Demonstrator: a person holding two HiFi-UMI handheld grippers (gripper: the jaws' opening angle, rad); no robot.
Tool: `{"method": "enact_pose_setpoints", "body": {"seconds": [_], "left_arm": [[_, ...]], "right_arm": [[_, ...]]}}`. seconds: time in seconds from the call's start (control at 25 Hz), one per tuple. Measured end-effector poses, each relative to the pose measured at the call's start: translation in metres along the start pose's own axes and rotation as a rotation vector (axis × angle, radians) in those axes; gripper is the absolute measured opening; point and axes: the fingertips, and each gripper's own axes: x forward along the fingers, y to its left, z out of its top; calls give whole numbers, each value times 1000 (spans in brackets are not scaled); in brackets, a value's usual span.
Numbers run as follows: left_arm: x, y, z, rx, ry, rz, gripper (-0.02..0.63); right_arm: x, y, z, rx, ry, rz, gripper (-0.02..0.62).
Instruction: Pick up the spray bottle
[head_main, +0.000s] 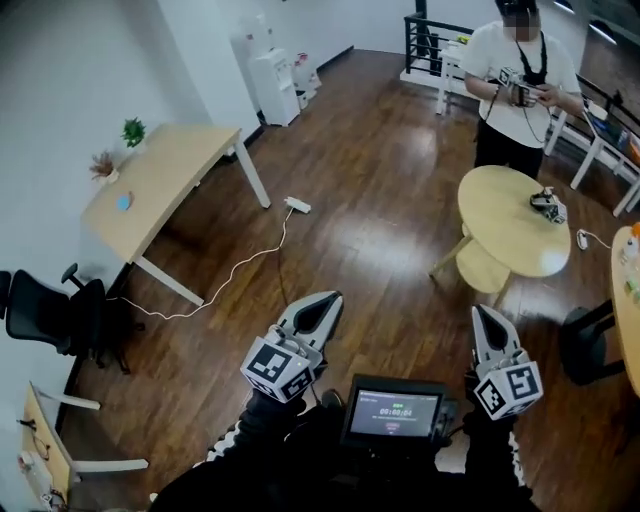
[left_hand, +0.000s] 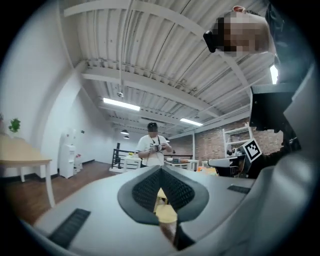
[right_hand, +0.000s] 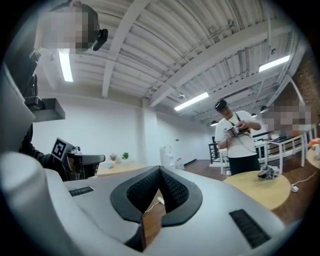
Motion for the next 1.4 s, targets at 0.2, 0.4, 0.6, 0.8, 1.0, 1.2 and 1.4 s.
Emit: {"method": "enact_pose_setpoints", "body": {"seconds": [0.2, 0.4, 0.6, 0.8, 1.0, 1.2, 1.4], "left_arm": [[-62, 192, 7, 23, -9, 178, 14], [-141, 384, 34, 42, -37, 332, 14], [-179, 538, 49, 42, -87, 538, 14], [-187, 665, 42, 17, -63, 728, 14], [-187, 753, 69, 23, -105, 863, 14], [-226, 862, 83, 18, -105, 983, 14], [-304, 996, 84, 18, -121, 1027, 14]], "right_arm": [[193, 87, -29, 9, 29, 159, 15], [380, 209, -37, 14, 54, 283, 15], [543, 289, -51, 19, 65, 462, 15], [695, 334, -75, 10, 97, 642, 15], [827, 369, -63, -2, 103, 804, 15], [952, 450, -67, -5, 95, 933, 15], [1071, 572, -96, -26, 105, 981, 15]]}}
